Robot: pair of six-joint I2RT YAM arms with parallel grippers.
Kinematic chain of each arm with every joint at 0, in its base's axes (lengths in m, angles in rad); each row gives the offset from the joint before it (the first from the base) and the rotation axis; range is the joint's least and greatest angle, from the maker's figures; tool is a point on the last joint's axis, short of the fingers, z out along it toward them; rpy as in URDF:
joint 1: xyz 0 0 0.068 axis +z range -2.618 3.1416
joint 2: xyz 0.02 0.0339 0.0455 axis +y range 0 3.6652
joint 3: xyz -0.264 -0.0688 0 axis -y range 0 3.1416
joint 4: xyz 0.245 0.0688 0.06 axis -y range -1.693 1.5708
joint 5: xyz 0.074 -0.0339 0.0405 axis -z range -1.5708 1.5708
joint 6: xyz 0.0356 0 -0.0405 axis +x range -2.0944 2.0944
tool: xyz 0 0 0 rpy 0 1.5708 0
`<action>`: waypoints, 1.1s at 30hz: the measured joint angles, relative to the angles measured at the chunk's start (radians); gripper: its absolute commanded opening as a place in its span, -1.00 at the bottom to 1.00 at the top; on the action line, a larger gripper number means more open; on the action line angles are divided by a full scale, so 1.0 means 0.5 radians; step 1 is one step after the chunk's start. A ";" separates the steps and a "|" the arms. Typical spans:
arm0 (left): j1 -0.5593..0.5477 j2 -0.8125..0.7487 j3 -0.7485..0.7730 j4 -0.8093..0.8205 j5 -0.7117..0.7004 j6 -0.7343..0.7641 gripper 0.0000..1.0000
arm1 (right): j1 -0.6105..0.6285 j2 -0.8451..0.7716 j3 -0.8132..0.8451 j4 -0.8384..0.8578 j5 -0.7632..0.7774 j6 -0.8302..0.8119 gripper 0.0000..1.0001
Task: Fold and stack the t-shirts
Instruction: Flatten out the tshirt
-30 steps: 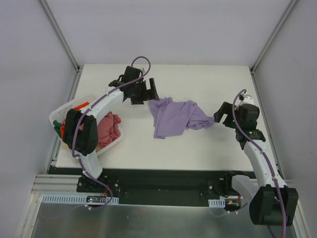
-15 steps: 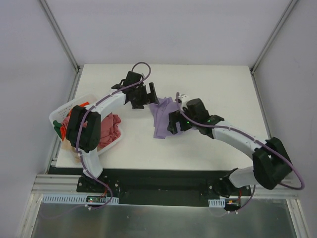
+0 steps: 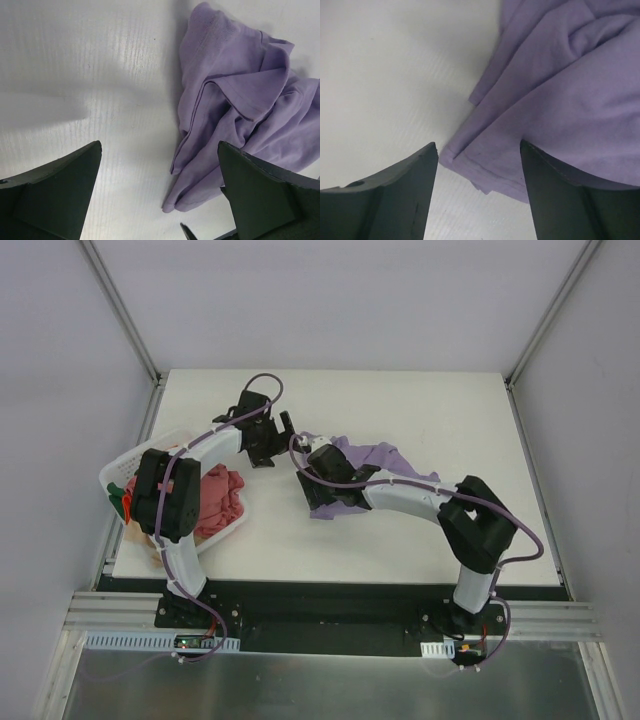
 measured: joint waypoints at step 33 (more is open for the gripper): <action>0.004 0.028 -0.027 0.049 0.021 -0.007 0.98 | 0.024 0.060 0.057 -0.137 0.265 0.212 0.36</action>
